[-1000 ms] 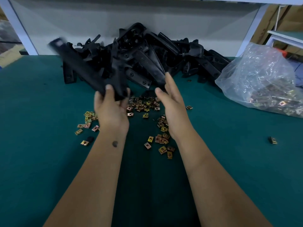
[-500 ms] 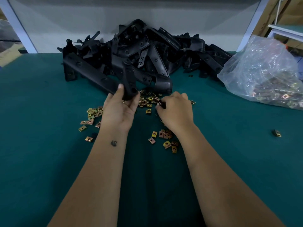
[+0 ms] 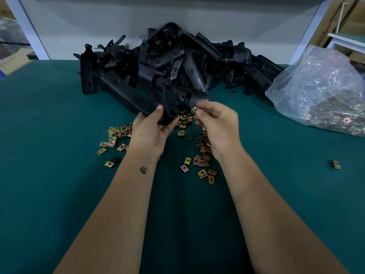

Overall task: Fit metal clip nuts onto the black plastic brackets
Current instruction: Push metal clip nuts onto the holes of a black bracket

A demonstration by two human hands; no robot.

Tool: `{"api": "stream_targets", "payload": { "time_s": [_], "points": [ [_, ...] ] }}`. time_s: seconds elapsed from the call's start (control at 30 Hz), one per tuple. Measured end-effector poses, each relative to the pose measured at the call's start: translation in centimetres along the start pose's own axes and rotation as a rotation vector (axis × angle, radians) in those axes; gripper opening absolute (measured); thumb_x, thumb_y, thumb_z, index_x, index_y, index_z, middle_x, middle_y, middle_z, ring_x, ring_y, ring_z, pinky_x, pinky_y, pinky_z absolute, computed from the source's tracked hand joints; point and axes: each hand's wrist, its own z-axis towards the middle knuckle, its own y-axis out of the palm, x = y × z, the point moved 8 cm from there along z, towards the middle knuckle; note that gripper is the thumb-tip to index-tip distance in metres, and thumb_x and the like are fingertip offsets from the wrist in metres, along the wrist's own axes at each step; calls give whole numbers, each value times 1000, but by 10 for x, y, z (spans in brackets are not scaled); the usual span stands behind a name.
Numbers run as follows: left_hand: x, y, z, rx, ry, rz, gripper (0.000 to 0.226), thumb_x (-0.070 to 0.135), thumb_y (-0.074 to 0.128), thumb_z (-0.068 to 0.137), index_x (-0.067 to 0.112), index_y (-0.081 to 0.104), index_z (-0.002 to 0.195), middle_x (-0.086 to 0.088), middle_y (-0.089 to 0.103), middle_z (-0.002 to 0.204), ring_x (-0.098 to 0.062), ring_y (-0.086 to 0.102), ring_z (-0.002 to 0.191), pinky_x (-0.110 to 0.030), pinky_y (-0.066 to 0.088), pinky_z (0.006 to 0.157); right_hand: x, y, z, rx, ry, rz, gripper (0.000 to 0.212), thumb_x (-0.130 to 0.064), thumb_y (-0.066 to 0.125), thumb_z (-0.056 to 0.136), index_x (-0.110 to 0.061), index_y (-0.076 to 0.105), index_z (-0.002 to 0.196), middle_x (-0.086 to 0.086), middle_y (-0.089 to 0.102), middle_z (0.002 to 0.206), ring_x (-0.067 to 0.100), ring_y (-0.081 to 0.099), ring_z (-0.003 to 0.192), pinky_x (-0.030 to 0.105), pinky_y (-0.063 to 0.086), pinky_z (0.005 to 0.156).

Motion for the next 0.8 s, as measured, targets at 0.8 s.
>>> {"api": "stream_targets", "payload": {
  "time_s": [0.8],
  "points": [
    [6, 23, -20, -151, 274, 649, 13, 18, 65, 95, 21, 76, 89, -4, 76, 92, -18, 71, 91, -33, 60, 76, -7, 16, -5, -111, -102, -113, 23, -5, 67, 88, -24, 71, 101, -1, 72, 87, 7, 68, 83, 22, 55, 80]
  ]
}}
